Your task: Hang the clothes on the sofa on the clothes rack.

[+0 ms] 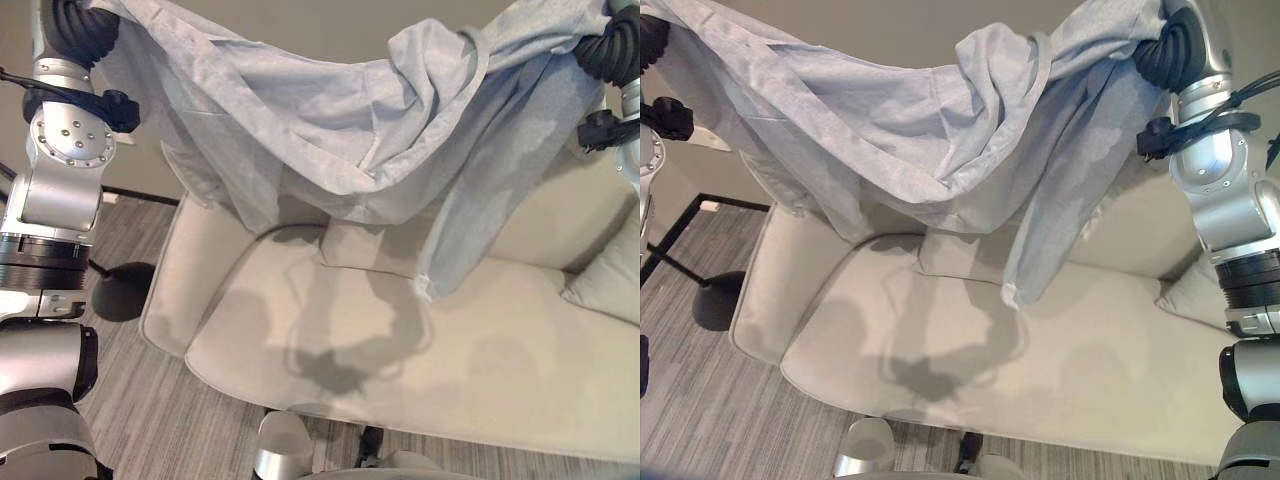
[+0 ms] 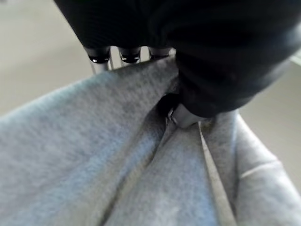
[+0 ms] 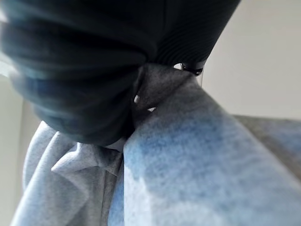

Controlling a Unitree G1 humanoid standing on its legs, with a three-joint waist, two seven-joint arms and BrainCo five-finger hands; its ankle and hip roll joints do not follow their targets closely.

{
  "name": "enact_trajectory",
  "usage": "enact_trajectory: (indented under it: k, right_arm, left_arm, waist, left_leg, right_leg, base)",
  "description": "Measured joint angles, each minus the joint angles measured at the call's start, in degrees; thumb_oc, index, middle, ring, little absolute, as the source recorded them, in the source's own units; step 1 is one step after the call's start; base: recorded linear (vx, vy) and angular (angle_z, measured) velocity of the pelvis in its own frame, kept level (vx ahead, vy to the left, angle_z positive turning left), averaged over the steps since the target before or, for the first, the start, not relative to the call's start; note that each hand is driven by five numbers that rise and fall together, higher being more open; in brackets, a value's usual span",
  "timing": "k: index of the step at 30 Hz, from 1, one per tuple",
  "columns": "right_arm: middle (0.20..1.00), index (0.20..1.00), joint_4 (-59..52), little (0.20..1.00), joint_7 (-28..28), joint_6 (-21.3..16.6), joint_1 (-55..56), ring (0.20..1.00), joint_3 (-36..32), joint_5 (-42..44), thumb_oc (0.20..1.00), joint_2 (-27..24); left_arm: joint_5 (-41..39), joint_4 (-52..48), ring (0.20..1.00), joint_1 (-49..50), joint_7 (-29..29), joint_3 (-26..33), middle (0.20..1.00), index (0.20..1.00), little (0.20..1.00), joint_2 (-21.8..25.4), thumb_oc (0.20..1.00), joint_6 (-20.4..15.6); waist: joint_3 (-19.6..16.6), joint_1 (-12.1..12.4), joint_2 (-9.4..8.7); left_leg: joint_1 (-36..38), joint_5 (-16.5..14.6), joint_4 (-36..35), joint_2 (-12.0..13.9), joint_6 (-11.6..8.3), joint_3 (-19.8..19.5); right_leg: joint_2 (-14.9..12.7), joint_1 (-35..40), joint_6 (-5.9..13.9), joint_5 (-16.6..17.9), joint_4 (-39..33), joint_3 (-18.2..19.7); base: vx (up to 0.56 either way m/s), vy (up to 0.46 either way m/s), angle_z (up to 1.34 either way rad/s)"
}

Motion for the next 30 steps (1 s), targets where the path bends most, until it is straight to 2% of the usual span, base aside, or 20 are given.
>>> enact_trajectory:
  k: [1, 3, 4, 6, 9, 10, 11, 12, 14, 15, 16, 17, 19, 20, 21, 23, 24, 25, 27, 30]
  right_arm:
    - [0.200, 0.200, -0.05, 0.200, 0.03, 0.02, 0.41, 0.200, 0.00, 0.00, 0.200, 0.09]
    - [0.200, 0.200, -0.03, 0.200, -0.02, 0.13, 0.66, 0.200, -0.01, 0.02, 0.200, 0.10]
    - [0.200, 0.200, -0.09, 0.200, -0.15, 0.23, 0.86, 0.200, -0.20, 0.05, 0.200, 0.24]
    - [0.200, 0.200, -0.15, 0.200, -0.14, 0.41, 3.78, 0.200, -1.16, 0.08, 0.200, 2.49]
    - [0.200, 0.200, -0.08, 0.200, -0.12, 0.60, 7.43, 0.200, -3.65, 0.04, 0.200, 5.44]
    - [0.200, 0.200, -0.08, 0.200, -0.13, 0.80, 7.97, 0.200, -4.02, 0.03, 0.200, 5.54]
    - [0.200, 0.200, -0.05, 0.200, -0.14, 0.90, 8.24, 0.200, -4.07, 0.02, 0.200, 5.63]
    - [0.200, 0.200, -0.17, 0.200, -0.11, 0.85, 8.33, 0.200, -4.08, -0.04, 0.200, 5.93]
    - [0.200, 0.200, -1.55, 0.200, -0.37, 1.60, 9.36, 0.200, -3.92, -0.18, 0.200, 7.07]
    - [0.200, 0.200, -1.82, 0.200, -0.56, 2.29, 9.64, 0.200, -3.53, -0.26, 0.200, 7.71]
    - [0.200, 0.200, -1.79, 0.200, -0.57, 2.54, 10.17, 0.200, -3.20, -0.32, 0.200, 7.74]
    - [0.200, 0.200, -1.39, 0.200, -0.42, 2.59, 10.91, 0.200, -3.04, -0.70, 0.200, 7.73]
    - [0.200, 0.200, -1.31, 0.200, -0.37, 2.77, 10.91, 0.200, -2.35, -1.23, 0.200, 6.06]
    - [0.200, 0.200, -1.94, 0.200, -0.62, 2.44, 10.53, 0.200, -1.57, -1.17, 0.200, 2.08]
    - [0.200, 0.200, -2.23, 0.200, -0.63, 2.47, 10.53, 0.200, -0.93, -1.17, 0.200, 0.17]
    - [0.200, 0.200, -2.89, 0.200, -0.83, 2.37, 10.33, 0.200, -2.41, -1.16, 0.200, -2.55]
    - [0.200, 0.200, -3.66, 0.200, -1.42, 2.39, 10.28, 0.200, -2.77, -1.16, 0.200, -3.10]
    - [0.200, 0.200, -4.04, 0.200, -1.32, 2.27, 10.28, 0.200, -2.70, -1.16, 0.200, -3.42]
    - [0.200, 0.200, -4.00, 0.200, -1.33, 2.24, 9.88, 0.200, -2.01, -1.07, 0.200, -3.41]
    - [0.200, 0.200, -4.00, 0.200, -1.31, 1.39, 8.77, 0.200, -1.51, -1.02, 0.200, -3.35]
  left_arm:
    - [0.05, -0.22, 0.200, 0.37, 0.31, 0.27, 0.200, 0.200, 0.200, 0.62, 0.200, -0.07]
    - [1.35, -0.20, 0.200, 0.35, 0.82, 1.28, 0.200, 0.200, 0.200, 0.75, 0.200, -0.09]
    - [1.76, -0.25, 0.200, 0.18, 0.91, 1.25, 0.200, 0.200, 0.200, 0.77, 0.200, -0.19]
    - [1.81, -0.33, 0.200, 0.12, 0.90, 0.97, 0.200, 0.200, 0.200, 0.79, 0.200, -0.17]
    - [1.95, -0.32, 0.200, 0.30, 0.94, 0.86, 0.200, 0.200, 0.200, 1.91, 0.200, -0.01]
    - [1.96, -0.31, 0.200, 0.41, 0.98, 0.73, 0.200, 0.200, 0.200, 2.64, 0.200, 0.00]
    - [1.96, -0.33, 0.200, 0.46, 1.06, 0.79, 0.200, 0.200, 0.200, 3.25, 0.200, 0.05]
    - [1.96, -0.32, 0.200, 0.63, 1.64, 0.86, 0.200, 0.200, 0.200, 3.93, 0.200, 0.10]
    - [1.95, 0.33, 0.200, 0.61, 2.86, -2.63, 0.200, 0.200, 0.200, 5.88, 0.200, 0.31]
    - [1.97, 0.25, 0.200, 0.48, 2.92, -3.67, 0.200, 0.200, 0.200, 6.18, 0.200, 0.28]
    - [2.06, 0.45, 0.200, -0.02, 3.00, -3.71, 0.200, 0.200, 0.200, 5.00, 0.200, 0.23]
    - [2.13, 0.41, 0.200, -0.16, 3.23, -3.74, 0.200, 0.200, 0.200, 3.50, 0.200, 0.26]
    - [2.11, 1.13, 0.200, -1.97, 3.52, -6.90, 0.200, 0.200, 0.200, 2.96, 0.200, 0.32]
    - [1.81, 1.77, 0.200, -3.23, 3.58, -9.68, 0.200, 0.200, 0.200, 2.98, 0.200, 0.19]
    - [1.69, 2.44, 0.200, -4.19, 3.54, -10.96, 0.200, 0.200, 0.200, 3.04, 0.200, 0.20]
    - [1.68, 1.48, 0.200, -4.16, 3.83, -10.99, 0.200, 0.200, 0.200, 4.21, 0.200, -0.07]
    - [1.68, 1.46, 0.200, -4.11, 4.04, -10.07, 0.200, 0.200, 0.200, 5.23, 0.200, -0.13]
    - [1.67, 1.86, 0.200, -4.02, 4.34, -7.21, 0.200, 0.200, 0.200, 6.46, 0.200, 0.01]
    - [1.67, 1.52, 0.200, -3.61, 4.91, -4.85, 0.200, 0.200, 0.200, 6.62, 0.200, -0.03]
    - [1.68, 1.54, 0.200, -3.46, 5.05, -3.27, 0.200, 0.200, 0.200, 6.82, 0.200, -0.05]
  waist:
    - [-0.38, 0.23, 0.71]
    - [-1.50, -0.82, 1.65]
    - [-1.80, -1.45, 1.91]
    - [-2.60, -1.70, -1.50]
    - [-3.86, -0.29, -3.33]
    - [-4.19, 0.20, -3.54]
    - [-4.09, 0.40, -3.35]
    - [-4.57, 1.34, -4.07]
    - [-4.70, 2.13, -3.91]
    - [-4.10, 2.24, -3.05]
    - [-3.50, 2.47, -2.13]
    - [-2.57, 2.66, -0.47]
    - [-1.35, 1.71, 1.76]
    - [-0.90, 0.58, 2.22]
    - [-0.81, 0.04, 2.38]
    - [-1.21, 0.06, 1.50]
    - [-1.38, -0.06, 1.14]
    - [-1.85, 0.03, -0.85]
    - [-2.38, 0.61, -2.10]
    - [-2.37, 0.97, -2.08]
  left_leg:
    - [-0.15, -2.70, 3.97, 3.05, -1.62, -0.38]
    - [1.04, -3.88, 3.00, 6.63, -3.22, -0.89]
    - [1.99, -3.86, 0.38, 6.70, -7.38, -0.92]
    - [1.88, -4.31, 0.04, 2.49, -4.91, -1.39]
    - [0.88, -6.32, 1.35, 0.16, -2.49, -2.48]
    - [0.80, -6.65, 1.34, -0.76, -1.62, -2.76]
    - [0.87, -6.64, 0.99, -1.93, -0.42, -2.92]
    - [0.80, -6.78, 1.74, -3.49, 1.34, -2.84]
    - [1.08, -6.05, 2.16, -7.41, 3.16, -1.42]
    - [1.16, -6.24, 2.89, -7.43, 4.24, -0.31]
    - [2.42, -6.71, 2.23, -7.73, 4.96, -0.43]
    - [3.90, -6.78, 1.58, -7.94, 6.40, -0.41]
    - [6.08, -5.38, -1.54, -8.37, 8.12, -3.00]
    - [9.55, -2.54, -7.25, -10.74, 8.94, -4.46]
    - [10.21, -1.78, -8.72, -11.28, 9.11, -5.42]
    - [11.31, -1.84, -11.46, -14.19, 9.49, -5.34]
    - [11.08, -2.00, -11.78, -15.31, 9.83, -6.04]
    - [11.09, -1.33, -12.58, -17.24, 8.79, -6.07]
    - [11.30, -1.39, -12.49, -18.20, 8.67, -5.87]
    - [11.60, -1.65, -12.48, -17.70, 8.22, -6.10]
  right_leg:
    - [-0.14, 0.50, 0.51, 0.08, 0.00, -0.39]
    - [-1.32, 1.00, 1.65, 0.56, 0.01, -1.58]
    - [-2.13, 1.42, 2.37, 0.93, 0.02, -1.68]
    - [-5.31, 1.40, -0.07, 3.35, 0.03, -1.57]
    - [-7.50, 1.00, -5.62, 8.90, 2.14, 0.03]
    - [-8.43, 0.43, -6.43, 10.98, 3.23, 0.33]
    - [-9.36, -0.77, -5.38, 11.11, 5.16, -0.17]
    - [-10.43, -1.37, -4.21, 14.01, 6.62, 0.07]
    - [-14.40, -2.46, -4.93, 22.28, 7.56, 0.03]
    - [-15.55, -2.52, -2.00, 24.72, 8.29, -0.25]
    - [-16.04, -2.37, -1.82, 22.32, 9.64, -0.33]
    - [-14.68, -2.30, -0.44, 15.19, 11.04, 0.50]
    - [-7.66, -2.59, 3.42, 3.32, 14.50, 6.87]
    - [-1.89, -3.26, 5.29, -2.25, 15.41, 9.03]
    - [0.42, -3.50, 5.21, -3.87, 15.47, 10.15]
    - [3.28, -5.04, 2.33, -5.06, 12.92, 8.31]
    - [4.33, -5.25, 2.10, -5.03, 9.55, 8.24]
    - [4.22, -4.13, -0.50, -2.68, 3.95, 7.83]
    - [3.74, -2.24, -0.50, 1.70, 0.17, 7.85]
    - [4.24, -1.80, -0.50, 1.83, 0.22, 7.87]
  base:
    - [-0.04, 0.287, 0.33]
    - [-0.05, 0.302, 0.39]
    - [-0.03, 0.319, 0.40]
    - [-0.02, 0.398, 0.41]
    - [-0.02, 0.396, 0.44]
    - [0.00, 0.382, 0.47]
    - [-0.03, 0.490, 0.35]
    - [-0.09, 0.794, 0.31]
    - [-0.08, 0.597, 0.14]
    - [-0.02, 0.236, 0.00]
    - [-0.04, 0.341, 0.04]
    - [-0.04, 0.220, 0.08]
    - [-0.06, 0.203, 0.49]
    - [-0.05, 0.215, 0.79]
    - [0.00, 0.136, 0.86]
    - [0.01, 0.070, 0.38]
    - [0.00, -0.022, 0.11]
    - [-0.01, -0.028, 0.23]
    - [0.03, -0.006, 0.05]
    - [0.08, 0.033, 0.08]
